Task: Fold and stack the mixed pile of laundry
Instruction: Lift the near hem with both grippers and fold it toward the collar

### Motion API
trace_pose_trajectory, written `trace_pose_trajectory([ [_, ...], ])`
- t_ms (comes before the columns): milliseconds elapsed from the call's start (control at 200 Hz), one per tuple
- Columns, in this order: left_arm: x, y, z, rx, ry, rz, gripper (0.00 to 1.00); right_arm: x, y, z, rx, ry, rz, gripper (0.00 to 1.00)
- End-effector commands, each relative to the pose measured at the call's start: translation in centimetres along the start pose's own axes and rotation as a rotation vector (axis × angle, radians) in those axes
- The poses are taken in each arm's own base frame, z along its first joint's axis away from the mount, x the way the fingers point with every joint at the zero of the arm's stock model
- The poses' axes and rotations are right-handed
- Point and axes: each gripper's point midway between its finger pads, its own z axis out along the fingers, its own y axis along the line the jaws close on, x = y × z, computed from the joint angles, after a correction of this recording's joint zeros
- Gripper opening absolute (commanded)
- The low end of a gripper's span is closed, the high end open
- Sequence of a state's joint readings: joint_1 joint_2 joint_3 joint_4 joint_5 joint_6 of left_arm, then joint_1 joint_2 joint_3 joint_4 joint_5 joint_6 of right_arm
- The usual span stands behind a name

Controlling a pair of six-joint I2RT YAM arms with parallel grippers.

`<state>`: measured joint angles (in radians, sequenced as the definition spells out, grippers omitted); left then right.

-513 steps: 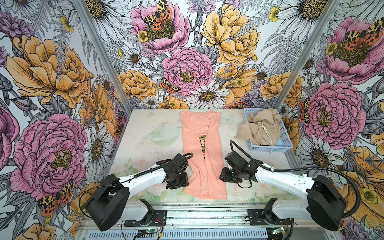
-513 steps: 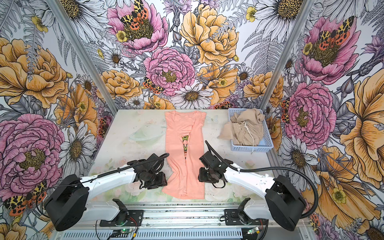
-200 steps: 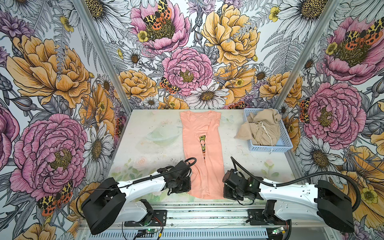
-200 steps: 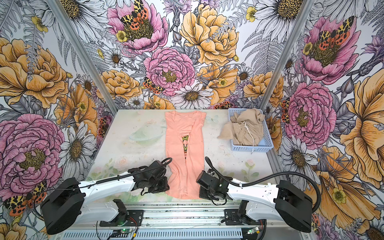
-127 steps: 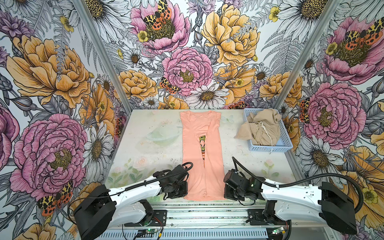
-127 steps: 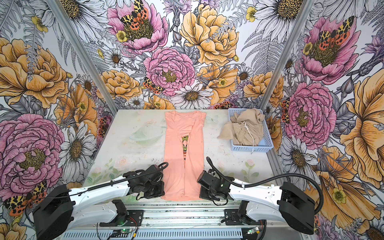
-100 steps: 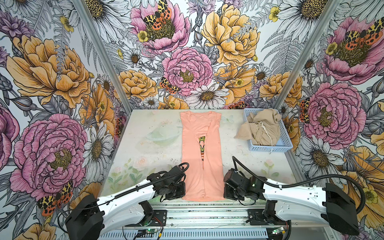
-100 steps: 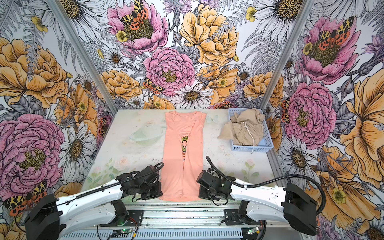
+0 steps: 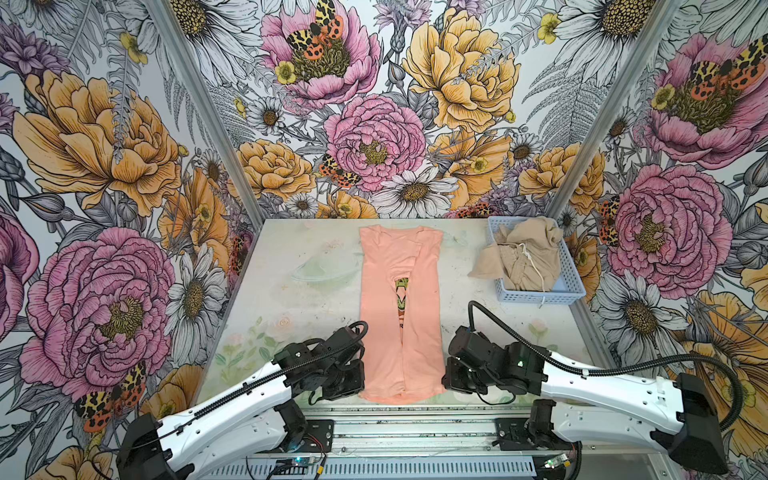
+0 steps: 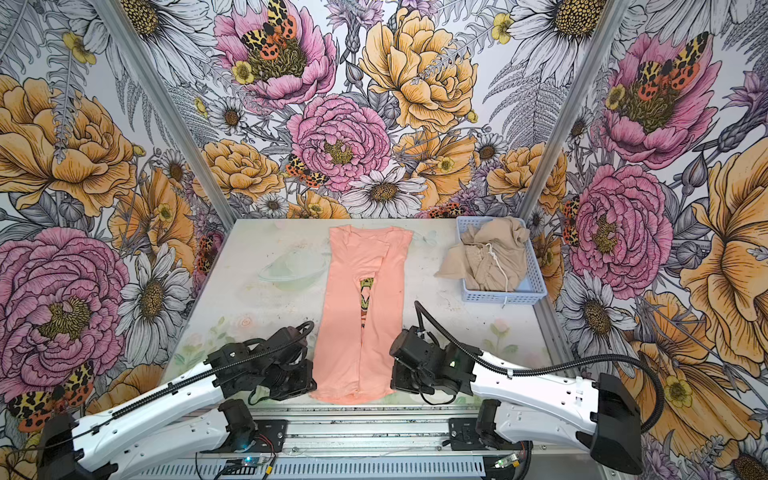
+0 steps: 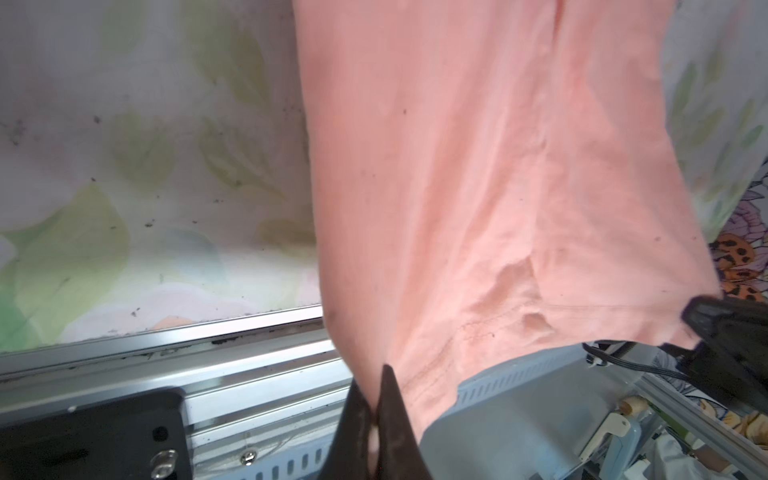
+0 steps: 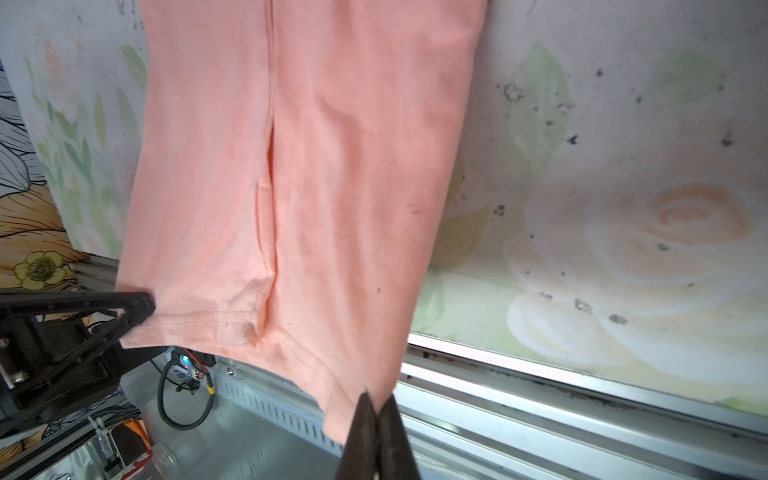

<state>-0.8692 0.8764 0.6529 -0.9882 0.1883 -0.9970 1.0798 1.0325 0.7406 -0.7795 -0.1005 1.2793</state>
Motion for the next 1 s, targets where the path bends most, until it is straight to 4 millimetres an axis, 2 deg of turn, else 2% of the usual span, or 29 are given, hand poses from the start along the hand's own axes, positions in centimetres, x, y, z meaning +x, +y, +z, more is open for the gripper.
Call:
trace_pose_trajectory([
  [0,-1.4,-0.8,-1.4,-0.006,-0.008,0.024,0.04,-1.9,0.7,-1.5,-0.005,-0.041,-0.007,0.00],
  [275,-7.6,-3.0,-2.8,0.012,-0.029,0.068,0.01,-8.2,2.4,-2.2,-0.015,-0.075,-0.056,0.00],
  [390,-10.7,-3.5,-3.0,0.004,-0.041,0.089,0.00,-11.9,2.4,-2.1,-0.008,-0.091,-0.058,0.00],
  [575,-15.6,-3.2,-2.0,-0.036,-0.036,0.089,0.00,-17.6,2.5,-1.3,-0.003,-0.107,-0.064,0.00],
  [690,-18.7,-3.1,-1.1,-0.048,-0.025,0.091,0.00,-20.8,2.8,0.1,-0.013,-0.098,-0.070,0.00],
  [831,-22.5,-3.1,0.3,-0.065,-0.021,0.094,0.00,-24.0,2.7,2.1,-0.016,-0.075,-0.067,0.00],
  [941,-25.2,-3.3,1.0,-0.066,-0.027,0.097,0.00,-26.3,2.1,3.0,-0.013,-0.079,-0.058,0.00],
  [961,-25.6,-2.9,2.0,-0.076,-0.006,0.086,0.00,-26.6,1.9,3.1,-0.013,-0.078,-0.054,0.00],
  [996,-26.3,-2.9,2.4,-0.075,-0.007,0.084,0.00,-27.2,1.7,3.3,-0.011,-0.081,-0.049,0.00],
])
